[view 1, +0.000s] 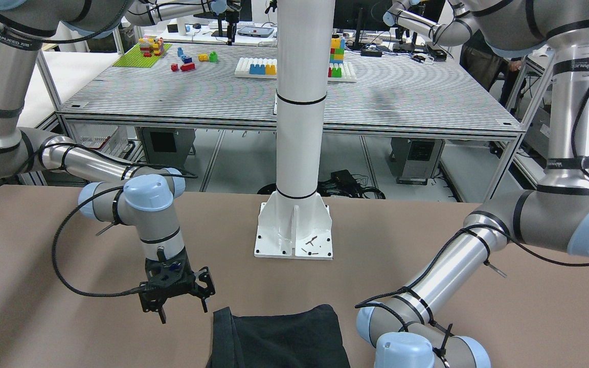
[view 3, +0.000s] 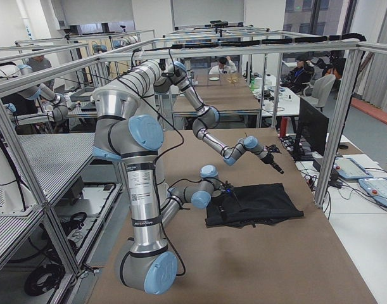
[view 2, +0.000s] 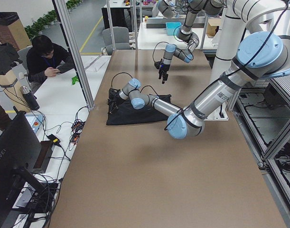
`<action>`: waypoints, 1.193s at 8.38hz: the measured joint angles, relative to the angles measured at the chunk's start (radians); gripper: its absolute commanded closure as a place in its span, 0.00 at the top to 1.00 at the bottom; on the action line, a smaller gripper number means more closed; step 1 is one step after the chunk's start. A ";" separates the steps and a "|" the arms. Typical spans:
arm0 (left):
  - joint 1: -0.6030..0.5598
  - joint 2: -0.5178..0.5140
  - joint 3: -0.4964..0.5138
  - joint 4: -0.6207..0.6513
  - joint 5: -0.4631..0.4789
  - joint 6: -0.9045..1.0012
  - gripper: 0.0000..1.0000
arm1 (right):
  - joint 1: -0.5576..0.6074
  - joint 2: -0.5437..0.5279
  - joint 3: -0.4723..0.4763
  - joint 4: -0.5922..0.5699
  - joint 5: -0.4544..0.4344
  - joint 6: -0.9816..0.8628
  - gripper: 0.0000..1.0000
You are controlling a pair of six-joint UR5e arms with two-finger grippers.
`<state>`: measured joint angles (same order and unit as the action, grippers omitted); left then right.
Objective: Fold clothes
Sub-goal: 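Move the right gripper to the shirt's near corner and grasp it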
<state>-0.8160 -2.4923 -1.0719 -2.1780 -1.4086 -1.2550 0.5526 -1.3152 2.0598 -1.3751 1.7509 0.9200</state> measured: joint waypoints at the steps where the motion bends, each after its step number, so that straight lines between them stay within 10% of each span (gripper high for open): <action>1: -0.004 0.002 -0.007 0.002 -0.010 0.002 0.95 | -0.064 0.006 0.016 0.000 -0.080 -0.018 0.94; 5: -0.009 0.029 -0.026 -0.004 -0.021 0.005 0.95 | -0.284 0.015 0.013 -0.004 -0.370 -0.030 0.93; 10: -0.009 0.074 -0.047 -0.016 -0.020 0.006 0.95 | -0.305 0.054 -0.093 0.002 -0.421 -0.052 0.92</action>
<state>-0.8249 -2.4184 -1.1191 -2.1940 -1.4285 -1.2495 0.2475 -1.2608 1.9669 -1.3727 1.3294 0.8678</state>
